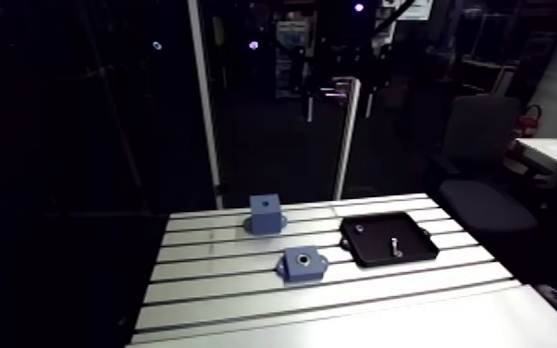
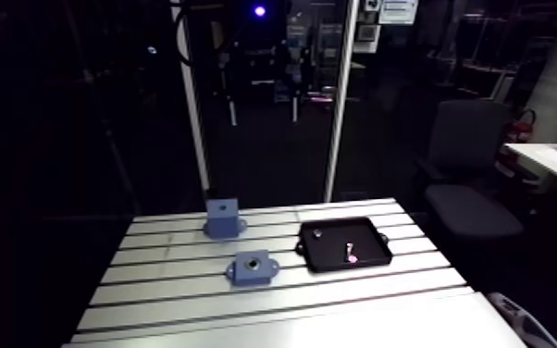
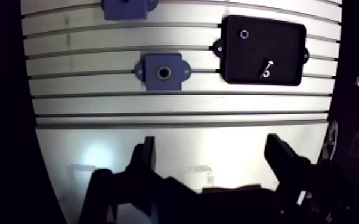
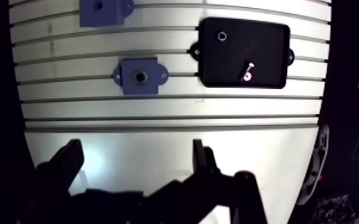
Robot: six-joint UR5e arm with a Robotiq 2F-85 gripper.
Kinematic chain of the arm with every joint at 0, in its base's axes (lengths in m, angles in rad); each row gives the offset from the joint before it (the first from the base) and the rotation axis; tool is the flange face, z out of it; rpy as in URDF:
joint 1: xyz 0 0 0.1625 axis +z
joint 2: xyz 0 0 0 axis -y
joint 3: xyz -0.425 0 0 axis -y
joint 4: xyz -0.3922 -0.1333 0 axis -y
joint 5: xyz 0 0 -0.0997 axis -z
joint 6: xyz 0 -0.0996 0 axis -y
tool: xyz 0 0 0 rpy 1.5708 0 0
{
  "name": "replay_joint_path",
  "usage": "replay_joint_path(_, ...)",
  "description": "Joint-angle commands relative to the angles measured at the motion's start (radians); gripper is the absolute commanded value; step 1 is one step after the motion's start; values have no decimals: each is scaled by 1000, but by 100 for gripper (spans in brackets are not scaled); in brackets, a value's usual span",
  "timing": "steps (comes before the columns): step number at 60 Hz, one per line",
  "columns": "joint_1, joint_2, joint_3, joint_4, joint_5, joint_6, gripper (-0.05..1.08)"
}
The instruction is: Pick up the bearing and press it into the housing until flush.
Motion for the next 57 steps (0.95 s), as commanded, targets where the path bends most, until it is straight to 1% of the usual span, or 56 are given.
replay_joint_path(1, -44, 0, 1, 1, 38, 7, 0)
replay_joint_path(5, -47, 0, -3, 1, 42, 6, 0)
replay_joint_path(10, -47, 1, -7, 1, 43, 7, 0)
replay_joint_path(11, -45, 1, -8, 1, 40, 7, 0)
replay_joint_path(16, -46, 5, -9, 0, 38, 7, 0)
replay_joint_path(26, -46, 3, -10, 0, 41, 7, 0)
replay_joint_path(40, -46, -3, -10, 0, 29, 7, 0)
replay_joint_path(57, -46, 4, -12, 0, 30, 4, 0)
